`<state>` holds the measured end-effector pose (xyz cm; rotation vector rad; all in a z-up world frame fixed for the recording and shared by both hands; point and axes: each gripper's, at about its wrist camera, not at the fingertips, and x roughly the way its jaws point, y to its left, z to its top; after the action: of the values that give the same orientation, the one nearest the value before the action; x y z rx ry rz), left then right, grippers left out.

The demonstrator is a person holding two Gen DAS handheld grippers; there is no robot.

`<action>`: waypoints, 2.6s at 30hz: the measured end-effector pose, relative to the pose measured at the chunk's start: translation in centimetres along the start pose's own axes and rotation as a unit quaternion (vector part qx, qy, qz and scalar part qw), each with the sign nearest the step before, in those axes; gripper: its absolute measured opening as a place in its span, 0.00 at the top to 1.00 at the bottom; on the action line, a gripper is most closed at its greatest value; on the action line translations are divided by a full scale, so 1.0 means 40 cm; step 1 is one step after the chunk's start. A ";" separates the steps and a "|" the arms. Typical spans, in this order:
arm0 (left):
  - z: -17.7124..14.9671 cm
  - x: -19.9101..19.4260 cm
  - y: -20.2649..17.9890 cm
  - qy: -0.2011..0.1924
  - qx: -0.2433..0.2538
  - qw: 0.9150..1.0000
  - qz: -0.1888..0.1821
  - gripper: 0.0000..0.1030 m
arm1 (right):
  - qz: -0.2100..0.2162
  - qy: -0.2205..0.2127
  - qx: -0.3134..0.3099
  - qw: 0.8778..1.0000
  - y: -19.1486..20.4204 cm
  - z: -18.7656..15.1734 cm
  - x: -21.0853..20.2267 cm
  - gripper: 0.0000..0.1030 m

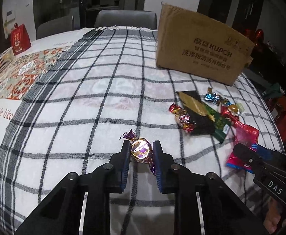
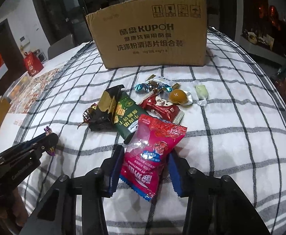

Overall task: Organize snacks
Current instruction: 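Carry the candy and pink bag into the box and open both tools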

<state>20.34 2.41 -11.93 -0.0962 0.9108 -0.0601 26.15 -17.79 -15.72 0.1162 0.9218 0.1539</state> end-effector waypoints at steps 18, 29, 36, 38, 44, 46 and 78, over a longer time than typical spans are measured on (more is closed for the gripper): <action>0.034 -0.139 -0.080 -0.051 0.033 0.998 -0.034 0.77 | 0.028 -0.056 -0.001 0.998 -0.004 0.031 -0.136 0.57; 0.106 -0.214 -0.115 -0.103 0.056 0.992 -0.047 0.77 | 0.041 -0.103 -0.012 0.994 -0.001 0.095 -0.206 0.57; 0.182 -0.242 -0.140 -0.128 0.070 0.987 -0.066 0.77 | 0.046 -0.139 -0.023 0.989 -0.002 0.171 -0.247 0.57; 0.205 -0.248 -0.147 -0.132 0.072 0.986 -0.071 0.77 | 0.045 -0.149 -0.028 0.987 -0.002 0.196 -0.257 0.57; 0.282 -0.267 -0.175 -0.159 0.089 0.980 -0.079 0.77 | 0.035 -0.180 -0.044 0.982 -0.003 0.271 -0.281 0.57; 0.307 -0.267 -0.185 -0.165 0.095 0.979 -0.078 0.77 | 0.033 -0.190 -0.048 0.980 -0.006 0.303 -0.288 0.57; 0.644 -0.062 -0.279 -0.141 0.137 0.976 -0.088 0.77 | 0.017 -0.162 -0.084 0.983 -0.064 0.634 -0.113 0.57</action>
<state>39.09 -6.96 6.92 0.0715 0.6019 -0.3289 43.96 -21.99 2.59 -0.0009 0.5797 0.2371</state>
